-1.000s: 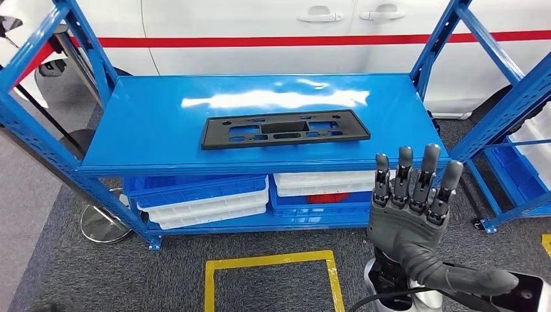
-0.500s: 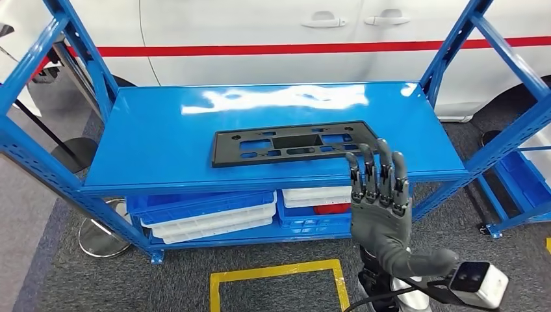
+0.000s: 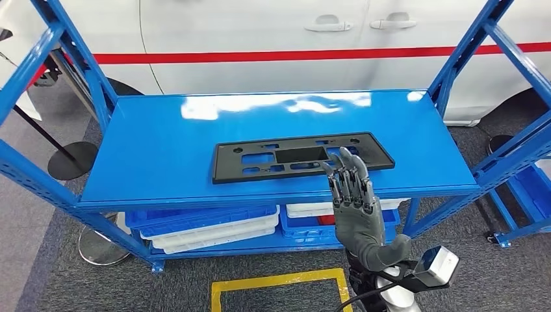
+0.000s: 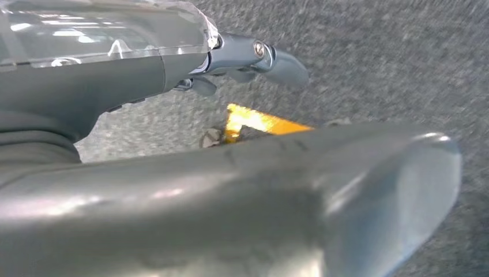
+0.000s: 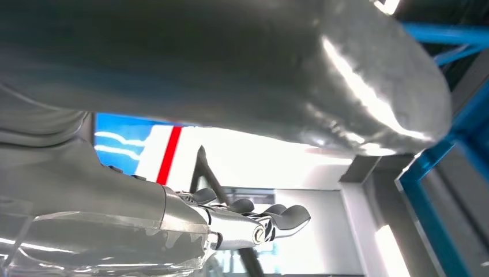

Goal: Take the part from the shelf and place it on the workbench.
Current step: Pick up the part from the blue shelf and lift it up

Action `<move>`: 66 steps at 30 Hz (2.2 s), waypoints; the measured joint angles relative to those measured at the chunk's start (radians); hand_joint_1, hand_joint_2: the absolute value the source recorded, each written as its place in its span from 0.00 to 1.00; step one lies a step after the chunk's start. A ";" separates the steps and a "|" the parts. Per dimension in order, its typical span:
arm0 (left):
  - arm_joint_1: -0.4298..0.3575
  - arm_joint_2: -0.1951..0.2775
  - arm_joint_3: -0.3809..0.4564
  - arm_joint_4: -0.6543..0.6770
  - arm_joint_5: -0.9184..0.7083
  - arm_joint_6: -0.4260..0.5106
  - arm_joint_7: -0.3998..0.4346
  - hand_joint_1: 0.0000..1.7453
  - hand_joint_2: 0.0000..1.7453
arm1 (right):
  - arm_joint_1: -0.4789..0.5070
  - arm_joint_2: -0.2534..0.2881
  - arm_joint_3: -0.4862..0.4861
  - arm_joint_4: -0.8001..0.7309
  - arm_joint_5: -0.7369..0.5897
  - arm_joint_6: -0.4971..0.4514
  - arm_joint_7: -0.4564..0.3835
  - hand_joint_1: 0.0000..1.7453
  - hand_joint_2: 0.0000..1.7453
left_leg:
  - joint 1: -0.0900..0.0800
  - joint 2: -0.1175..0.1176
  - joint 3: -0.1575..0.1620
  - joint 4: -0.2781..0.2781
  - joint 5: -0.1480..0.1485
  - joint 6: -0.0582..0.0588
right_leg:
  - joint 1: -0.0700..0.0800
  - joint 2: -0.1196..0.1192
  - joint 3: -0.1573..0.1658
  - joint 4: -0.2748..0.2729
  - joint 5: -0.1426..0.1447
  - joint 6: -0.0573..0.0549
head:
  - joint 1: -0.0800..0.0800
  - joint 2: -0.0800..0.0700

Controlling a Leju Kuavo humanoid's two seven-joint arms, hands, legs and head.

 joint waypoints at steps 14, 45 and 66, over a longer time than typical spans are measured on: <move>0.008 0.003 -0.001 0.001 -0.013 0.010 0.006 0.00 0.00 | 0.018 -0.009 0.039 0.091 0.158 -0.123 -0.005 0.00 1.00 | 0.014 -0.001 -0.085 0.017 0.076 -0.005 | -0.015 0.006 0.065 0.007 -0.068 0.045 | 0.000 0.000; 0.000 -0.001 -0.011 0.001 -0.050 0.018 -0.001 0.00 0.00 | -0.491 0.054 0.232 0.920 1.576 -0.957 0.535 0.00 1.00 | 0.009 -0.004 -0.093 0.012 0.087 0.004 | -0.004 0.008 0.028 0.018 -0.047 0.036 | 0.000 0.000; 0.007 0.003 -0.003 0.001 -0.034 0.021 -0.021 0.00 0.00 | -0.689 0.071 0.344 1.321 1.644 -0.961 0.933 1.00 1.00 | 0.015 -0.002 -0.189 0.263 -0.052 -0.026 | -0.017 0.001 0.029 -0.013 -0.015 0.016 | 0.000 0.000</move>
